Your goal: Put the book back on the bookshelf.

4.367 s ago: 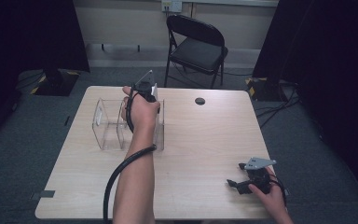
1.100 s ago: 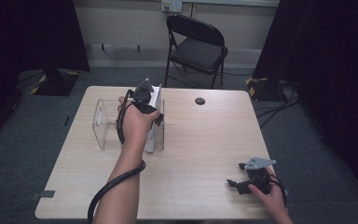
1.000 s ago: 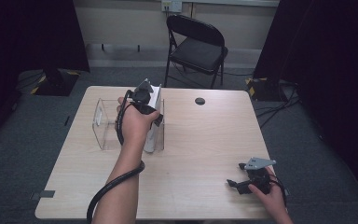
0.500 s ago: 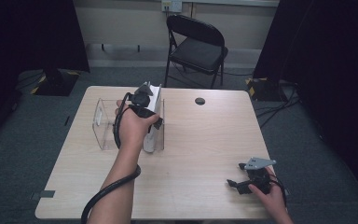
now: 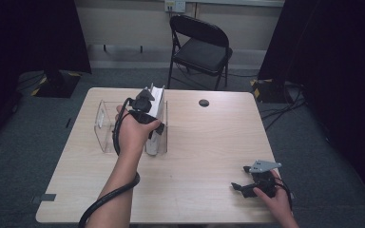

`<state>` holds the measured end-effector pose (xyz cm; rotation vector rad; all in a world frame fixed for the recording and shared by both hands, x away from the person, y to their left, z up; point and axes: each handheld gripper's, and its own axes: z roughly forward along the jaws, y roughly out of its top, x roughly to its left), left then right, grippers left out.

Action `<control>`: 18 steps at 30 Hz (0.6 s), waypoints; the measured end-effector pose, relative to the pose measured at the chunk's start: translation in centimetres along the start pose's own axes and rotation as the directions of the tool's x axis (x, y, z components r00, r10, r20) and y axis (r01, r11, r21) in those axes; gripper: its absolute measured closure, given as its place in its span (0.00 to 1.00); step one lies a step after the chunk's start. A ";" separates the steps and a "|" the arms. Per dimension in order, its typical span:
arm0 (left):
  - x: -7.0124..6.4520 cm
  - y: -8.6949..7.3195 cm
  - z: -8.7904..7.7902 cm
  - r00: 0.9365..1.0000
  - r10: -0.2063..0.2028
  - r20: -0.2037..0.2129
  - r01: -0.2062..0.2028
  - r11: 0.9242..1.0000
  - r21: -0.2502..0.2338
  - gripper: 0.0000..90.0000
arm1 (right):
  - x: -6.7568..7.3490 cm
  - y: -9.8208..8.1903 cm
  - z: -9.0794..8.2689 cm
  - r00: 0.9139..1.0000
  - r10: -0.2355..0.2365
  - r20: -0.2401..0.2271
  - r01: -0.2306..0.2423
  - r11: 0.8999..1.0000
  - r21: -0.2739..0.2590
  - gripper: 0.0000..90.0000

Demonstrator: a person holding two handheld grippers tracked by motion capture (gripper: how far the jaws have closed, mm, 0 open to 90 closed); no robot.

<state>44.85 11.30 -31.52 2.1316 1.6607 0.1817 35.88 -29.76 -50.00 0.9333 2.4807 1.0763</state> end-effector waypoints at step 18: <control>0.5 -1.4 0.0 1.000 0.023 0.013 -0.023 1.000 0.001 0.28 | 0.0 0.0 0.0 1.000 0.000 0.000 0.000 1.000 0.000 0.13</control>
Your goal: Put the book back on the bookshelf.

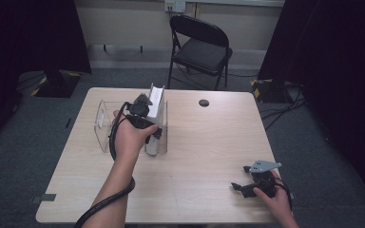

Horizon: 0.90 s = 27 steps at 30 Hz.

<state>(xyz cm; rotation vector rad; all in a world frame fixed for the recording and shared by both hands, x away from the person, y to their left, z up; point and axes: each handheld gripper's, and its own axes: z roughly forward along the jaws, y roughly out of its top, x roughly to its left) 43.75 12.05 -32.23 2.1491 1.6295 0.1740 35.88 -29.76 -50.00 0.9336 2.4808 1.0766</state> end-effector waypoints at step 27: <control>-0.4 -2.1 -0.1 0.996 0.069 0.053 -0.068 0.997 -0.023 0.28 | 0.0 0.0 0.0 1.000 -0.004 0.001 0.004 1.000 -0.001 0.13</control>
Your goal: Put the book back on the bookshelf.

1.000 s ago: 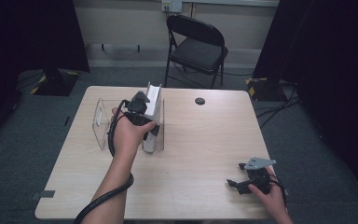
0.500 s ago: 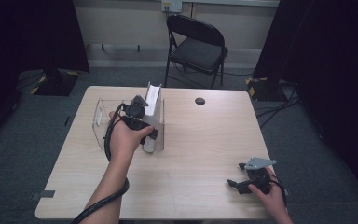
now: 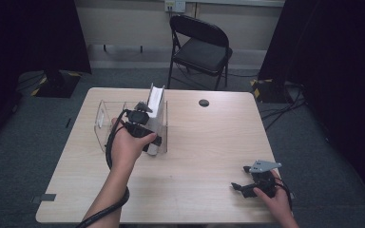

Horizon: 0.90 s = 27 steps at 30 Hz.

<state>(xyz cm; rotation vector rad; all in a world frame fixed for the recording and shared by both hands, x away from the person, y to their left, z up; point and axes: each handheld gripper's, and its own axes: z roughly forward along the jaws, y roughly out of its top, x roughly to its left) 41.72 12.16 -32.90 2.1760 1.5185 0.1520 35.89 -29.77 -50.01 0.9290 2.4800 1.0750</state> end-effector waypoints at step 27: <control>-2.0 -1.8 1.5 0.996 0.063 0.061 -0.063 0.998 0.002 0.28 | 0.0 0.0 0.0 1.000 0.001 0.000 -0.001 1.000 0.001 0.13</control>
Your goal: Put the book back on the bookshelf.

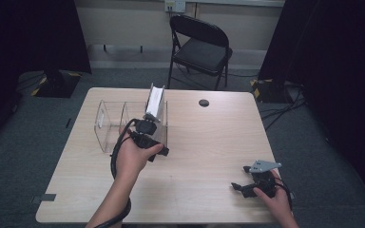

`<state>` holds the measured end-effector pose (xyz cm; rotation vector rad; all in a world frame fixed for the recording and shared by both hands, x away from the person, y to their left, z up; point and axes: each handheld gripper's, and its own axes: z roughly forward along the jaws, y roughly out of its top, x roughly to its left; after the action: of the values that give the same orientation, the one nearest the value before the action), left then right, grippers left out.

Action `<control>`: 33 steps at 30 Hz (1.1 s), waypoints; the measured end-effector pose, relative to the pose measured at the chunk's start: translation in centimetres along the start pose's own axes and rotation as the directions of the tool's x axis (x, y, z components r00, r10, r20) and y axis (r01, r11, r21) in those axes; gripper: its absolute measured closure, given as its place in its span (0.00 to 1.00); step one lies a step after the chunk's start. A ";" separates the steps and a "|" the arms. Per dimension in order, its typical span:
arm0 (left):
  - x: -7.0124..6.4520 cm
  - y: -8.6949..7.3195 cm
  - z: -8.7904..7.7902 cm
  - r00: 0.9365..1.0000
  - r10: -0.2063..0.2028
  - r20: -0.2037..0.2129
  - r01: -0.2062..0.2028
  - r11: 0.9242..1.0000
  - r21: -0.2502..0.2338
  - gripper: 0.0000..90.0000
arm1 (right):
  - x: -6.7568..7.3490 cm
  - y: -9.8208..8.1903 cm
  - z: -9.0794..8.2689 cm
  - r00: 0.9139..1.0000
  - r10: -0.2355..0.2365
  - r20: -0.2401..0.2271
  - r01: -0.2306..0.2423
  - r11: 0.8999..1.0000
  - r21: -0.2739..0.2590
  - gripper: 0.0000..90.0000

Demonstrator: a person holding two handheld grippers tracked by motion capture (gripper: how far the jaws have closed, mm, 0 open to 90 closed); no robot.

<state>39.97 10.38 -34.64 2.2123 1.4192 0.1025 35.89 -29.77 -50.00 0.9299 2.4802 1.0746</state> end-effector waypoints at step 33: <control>-1.6 -1.8 3.1 0.997 0.025 0.075 -0.027 1.000 0.017 0.28 | 0.0 0.0 0.0 1.000 0.000 0.000 0.000 1.000 0.000 0.13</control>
<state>38.77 8.42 -37.83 2.2253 1.3565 0.0162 35.88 -29.78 -50.00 0.9292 2.4801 1.0747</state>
